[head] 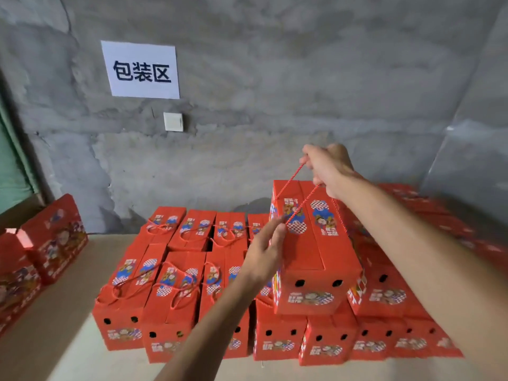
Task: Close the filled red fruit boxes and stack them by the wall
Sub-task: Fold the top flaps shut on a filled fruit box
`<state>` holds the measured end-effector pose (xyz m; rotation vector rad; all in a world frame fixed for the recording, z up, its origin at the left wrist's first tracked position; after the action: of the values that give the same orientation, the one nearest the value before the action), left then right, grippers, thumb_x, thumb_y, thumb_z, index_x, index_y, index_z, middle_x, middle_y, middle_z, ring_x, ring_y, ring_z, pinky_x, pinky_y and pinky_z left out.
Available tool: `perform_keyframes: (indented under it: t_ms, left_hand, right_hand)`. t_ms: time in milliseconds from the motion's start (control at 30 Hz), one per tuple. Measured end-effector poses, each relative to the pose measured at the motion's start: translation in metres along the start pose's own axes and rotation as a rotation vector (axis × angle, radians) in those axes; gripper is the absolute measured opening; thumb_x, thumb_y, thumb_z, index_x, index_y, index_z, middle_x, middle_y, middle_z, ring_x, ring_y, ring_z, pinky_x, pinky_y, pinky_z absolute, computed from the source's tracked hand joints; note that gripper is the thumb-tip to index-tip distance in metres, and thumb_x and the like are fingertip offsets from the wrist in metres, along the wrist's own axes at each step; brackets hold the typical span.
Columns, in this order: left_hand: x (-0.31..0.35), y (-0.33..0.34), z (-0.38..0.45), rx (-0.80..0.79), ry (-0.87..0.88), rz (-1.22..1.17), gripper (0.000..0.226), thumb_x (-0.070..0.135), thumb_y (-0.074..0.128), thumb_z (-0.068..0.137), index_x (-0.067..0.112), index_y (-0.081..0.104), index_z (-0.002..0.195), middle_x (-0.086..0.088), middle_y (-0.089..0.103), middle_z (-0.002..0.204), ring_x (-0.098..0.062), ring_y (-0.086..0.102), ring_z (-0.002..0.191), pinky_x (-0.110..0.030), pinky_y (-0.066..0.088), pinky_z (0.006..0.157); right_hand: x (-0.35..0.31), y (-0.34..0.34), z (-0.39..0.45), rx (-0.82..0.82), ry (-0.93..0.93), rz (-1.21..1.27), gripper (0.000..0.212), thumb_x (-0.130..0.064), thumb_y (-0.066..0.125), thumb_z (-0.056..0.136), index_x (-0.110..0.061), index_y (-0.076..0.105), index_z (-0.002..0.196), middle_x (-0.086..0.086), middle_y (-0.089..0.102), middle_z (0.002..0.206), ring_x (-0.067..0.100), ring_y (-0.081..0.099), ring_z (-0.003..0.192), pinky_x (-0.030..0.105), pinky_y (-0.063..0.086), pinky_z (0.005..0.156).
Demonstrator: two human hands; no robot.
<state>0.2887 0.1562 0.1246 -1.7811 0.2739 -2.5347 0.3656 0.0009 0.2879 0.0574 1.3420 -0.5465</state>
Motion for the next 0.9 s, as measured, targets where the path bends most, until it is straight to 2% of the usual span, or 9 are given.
perform_keyframes:
  t_ms: [67, 167, 300, 400, 500, 567, 633, 767, 900]
  left_hand:
    - [-0.022, 0.023, 0.018, -0.056, -0.072, 0.07, 0.059, 0.053, 0.053, 0.101, 0.025, 0.047, 0.153, 0.01, 0.035, 0.163, -0.002, 0.03, 0.149, -0.023, 0.029, 0.118]
    - [-0.057, 0.055, 0.033, -0.177, -0.195, 0.145, 0.076, 0.054, 0.066, 0.095, 0.023, 0.038, 0.158, 0.006, 0.02, 0.169, -0.012, 0.027, 0.152, -0.037, 0.028, 0.124]
    - [-0.091, 0.091, 0.035, -0.318, -0.252, 0.155, 0.092, 0.035, 0.081, 0.088, 0.03, 0.025, 0.161, 0.018, 0.041, 0.151, -0.005, 0.038, 0.137, -0.034, 0.04, 0.115]
    - [-0.106, 0.101, 0.039, -0.282, -0.248, 0.157, 0.085, 0.029, 0.076, 0.093, 0.034, 0.025, 0.16, 0.023, 0.053, 0.126, -0.008, 0.051, 0.129, -0.032, 0.05, 0.101]
    - [-0.12, 0.107, 0.041, -0.217, -0.226, 0.173, 0.08, 0.031, 0.07, 0.097, 0.03, 0.022, 0.162, 0.032, 0.056, 0.116, -0.007, 0.065, 0.112, -0.014, 0.052, 0.077]
    - [-0.128, 0.111, 0.04, -0.185, -0.179, 0.205, 0.084, 0.028, 0.07, 0.097, 0.037, 0.017, 0.162, 0.037, 0.055, 0.106, -0.002, 0.065, 0.108, -0.005, 0.048, 0.069]
    - [-0.134, 0.115, 0.044, -0.167, -0.117, 0.271, 0.085, 0.032, 0.068, 0.099, 0.042, 0.011, 0.161, 0.03, 0.063, 0.109, 0.004, 0.062, 0.101, -0.004, 0.047, 0.069]
    - [-0.149, 0.121, 0.072, -0.075, -0.078, 0.381, 0.075, 0.037, 0.059, 0.103, 0.031, 0.015, 0.164, -0.001, 0.076, 0.111, -0.024, 0.071, 0.106, -0.037, 0.058, 0.08]
    - [-0.162, 0.131, 0.113, -0.01, -0.087, 0.507, 0.073, 0.032, 0.053, 0.105, 0.028, 0.011, 0.165, -0.015, 0.074, 0.108, -0.039, 0.07, 0.096, -0.039, 0.053, 0.075]
  right_hand:
    - [0.028, -0.004, 0.016, 0.007, 0.026, -0.003, 0.029, -0.033, 0.061, 0.077, -0.007, 0.071, 0.069, -0.001, 0.069, 0.059, 0.012, 0.047, 0.033, 0.021, 0.037, 0.039]
    - [0.078, -0.003, 0.027, -0.005, 0.06, -0.035, 0.034, -0.038, 0.058, 0.077, -0.007, 0.071, 0.072, 0.01, 0.076, 0.074, 0.023, 0.06, 0.052, 0.038, 0.051, 0.058]
    - [0.154, -0.023, 0.029, -0.012, 0.139, -0.098, 0.033, -0.031, 0.059, 0.095, 0.0, 0.069, 0.102, 0.012, 0.073, 0.085, 0.03, 0.07, 0.076, 0.047, 0.059, 0.079]
    - [0.197, -0.037, 0.001, -0.111, -0.102, -0.456, 0.024, -0.029, 0.057, 0.101, -0.011, 0.07, 0.108, 0.007, 0.072, 0.097, 0.023, 0.069, 0.083, 0.032, 0.054, 0.074]
    - [0.242, -0.027, -0.054, -0.132, -0.469, -0.925, 0.046, -0.034, 0.048, 0.104, -0.009, 0.059, 0.141, 0.011, 0.057, 0.145, 0.026, 0.051, 0.137, 0.043, 0.038, 0.116]
    - [0.259, -0.022, -0.074, -0.088, -0.541, -1.027, 0.06, -0.038, 0.048, 0.1, -0.008, 0.046, 0.152, 0.012, 0.043, 0.159, 0.031, 0.036, 0.149, 0.055, 0.026, 0.122]
    - [0.264, -0.016, -0.072, -0.056, -0.538, -1.07, 0.064, -0.036, 0.053, 0.098, -0.007, 0.042, 0.154, 0.013, 0.04, 0.161, 0.033, 0.033, 0.151, 0.059, 0.022, 0.122]
    - [0.264, 0.0, -0.041, -0.064, -0.511, -1.129, 0.064, -0.033, 0.053, 0.098, -0.004, 0.04, 0.154, 0.016, 0.037, 0.161, 0.036, 0.03, 0.152, 0.06, 0.016, 0.123]
    - [0.275, 0.013, 0.009, -0.074, -0.501, -1.152, 0.067, -0.033, 0.06, 0.093, -0.003, 0.044, 0.151, 0.018, 0.039, 0.16, 0.038, 0.031, 0.151, 0.061, 0.015, 0.123]
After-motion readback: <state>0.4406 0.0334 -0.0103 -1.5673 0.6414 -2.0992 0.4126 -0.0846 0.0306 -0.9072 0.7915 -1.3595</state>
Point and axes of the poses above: each hand's wrist, its own z-axis towards the middle knuckle, its own y-axis out of the palm, x = y × z, the point moved 6 cm from there along z, towards the middle knuckle
